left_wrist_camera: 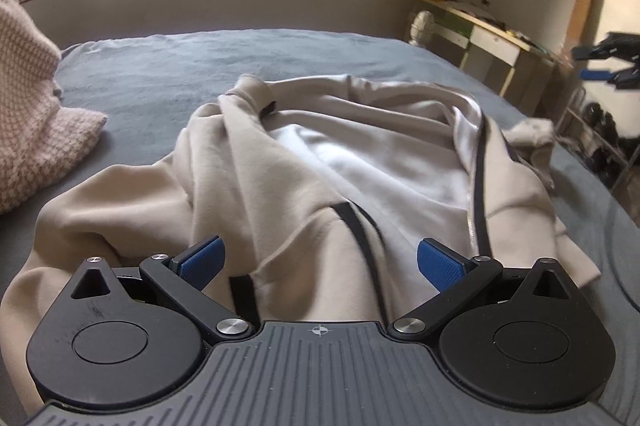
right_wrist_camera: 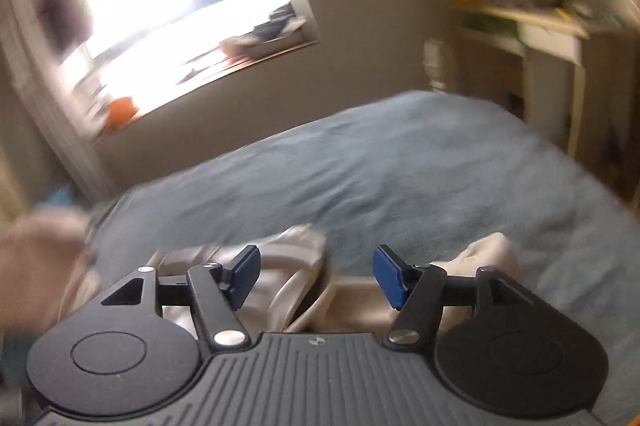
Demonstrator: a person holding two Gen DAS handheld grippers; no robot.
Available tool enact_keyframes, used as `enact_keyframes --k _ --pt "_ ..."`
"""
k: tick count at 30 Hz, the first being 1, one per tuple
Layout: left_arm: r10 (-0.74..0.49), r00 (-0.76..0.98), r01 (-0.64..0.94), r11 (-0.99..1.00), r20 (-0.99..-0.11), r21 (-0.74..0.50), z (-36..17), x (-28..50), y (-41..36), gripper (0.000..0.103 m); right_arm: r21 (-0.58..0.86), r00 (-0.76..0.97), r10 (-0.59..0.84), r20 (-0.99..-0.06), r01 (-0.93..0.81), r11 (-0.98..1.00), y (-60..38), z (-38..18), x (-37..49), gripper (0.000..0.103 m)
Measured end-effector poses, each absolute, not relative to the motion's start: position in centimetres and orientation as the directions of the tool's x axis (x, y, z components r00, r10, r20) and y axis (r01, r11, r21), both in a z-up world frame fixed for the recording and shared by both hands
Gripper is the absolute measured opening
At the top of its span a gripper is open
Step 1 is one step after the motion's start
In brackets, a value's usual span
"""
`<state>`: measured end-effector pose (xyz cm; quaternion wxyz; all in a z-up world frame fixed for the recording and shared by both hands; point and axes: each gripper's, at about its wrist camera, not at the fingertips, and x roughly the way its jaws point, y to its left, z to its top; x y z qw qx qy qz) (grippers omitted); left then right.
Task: Fold clothes
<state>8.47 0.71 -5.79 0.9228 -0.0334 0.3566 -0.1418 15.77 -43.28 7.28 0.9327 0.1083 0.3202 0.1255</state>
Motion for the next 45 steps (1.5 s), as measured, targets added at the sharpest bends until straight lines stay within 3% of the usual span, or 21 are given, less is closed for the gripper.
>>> enact_keyframes --k 5,11,13,17,19,23,27,33,37,40,42,45 --pt "-0.273 0.66 0.282 0.953 -0.7 -0.106 -5.6 7.6 -0.8 0.103 -0.009 0.69 0.352 -0.632 -0.461 0.887 -33.6 5.1 7.3 0.069" --pt "-0.249 0.619 0.253 0.961 -0.745 -0.111 -6.8 6.5 -2.1 0.103 -0.353 0.716 0.268 -0.644 -0.59 0.726 -22.7 -3.5 0.8 0.064" --pt "-0.237 0.612 0.254 0.962 -0.755 -0.097 -7.2 6.1 -2.8 0.103 -0.469 0.757 0.225 -0.613 -0.578 0.668 -21.1 -5.8 0.4 0.04" --pt "-0.211 0.597 0.268 0.962 -0.774 -0.056 -7.9 5.3 -4.1 0.103 -0.595 0.77 0.146 -0.621 -0.585 0.552 -19.9 -9.2 1.2 0.01" --pt "-0.202 0.587 0.275 0.961 -0.784 -0.042 -8.3 5.1 -4.6 0.103 -0.564 0.786 0.158 -0.598 -0.553 0.613 -21.1 -8.1 1.7 0.004" --pt "-0.175 0.582 0.299 0.954 -0.794 0.009 -8.7 4.7 -5.5 0.103 -0.28 0.83 0.197 -0.522 -0.385 0.88 -27.9 -3.0 3.6 0.002" --pt "-0.154 0.576 0.308 0.951 -0.803 0.038 -8.9 4.7 -5.7 0.103 -0.037 0.873 0.136 -0.468 -0.173 0.984 -37.0 0.0 5.9 0.001" --pt "-0.143 0.562 0.273 0.962 -0.815 0.019 -9.2 5.1 -5.2 0.103 -0.036 0.901 -0.103 -0.422 0.097 0.995 -47.2 1.3 7.0 0.001" --pt "-0.14 0.552 0.267 0.964 -0.822 0.015 -9.4 5.0 -5.1 0.103 0.045 0.84 -0.195 -0.506 0.252 0.967 -52.8 -1.6 9.4 0.001" --pt "-0.14 0.551 0.273 0.962 -0.823 0.02 -9.5 4.9 -5.1 0.103 0.279 0.73 -0.134 -0.67 0.415 0.866 -57.8 -6.7 11.2 0.001" --pt "-0.147 0.557 0.274 0.962 -0.817 0.013 -9.2 4.8 -4.9 0.103 0.452 0.677 -0.063 -0.733 0.555 0.698 -60.7 -9.8 10.7 0.004" --pt "-0.165 0.572 0.278 0.961 -0.804 0.0 -8.9 4.5 -4.4 0.103 0.791 0.78 0.135 -0.611 0.594 0.147 -64.2 -15.1 6.5 0.015"
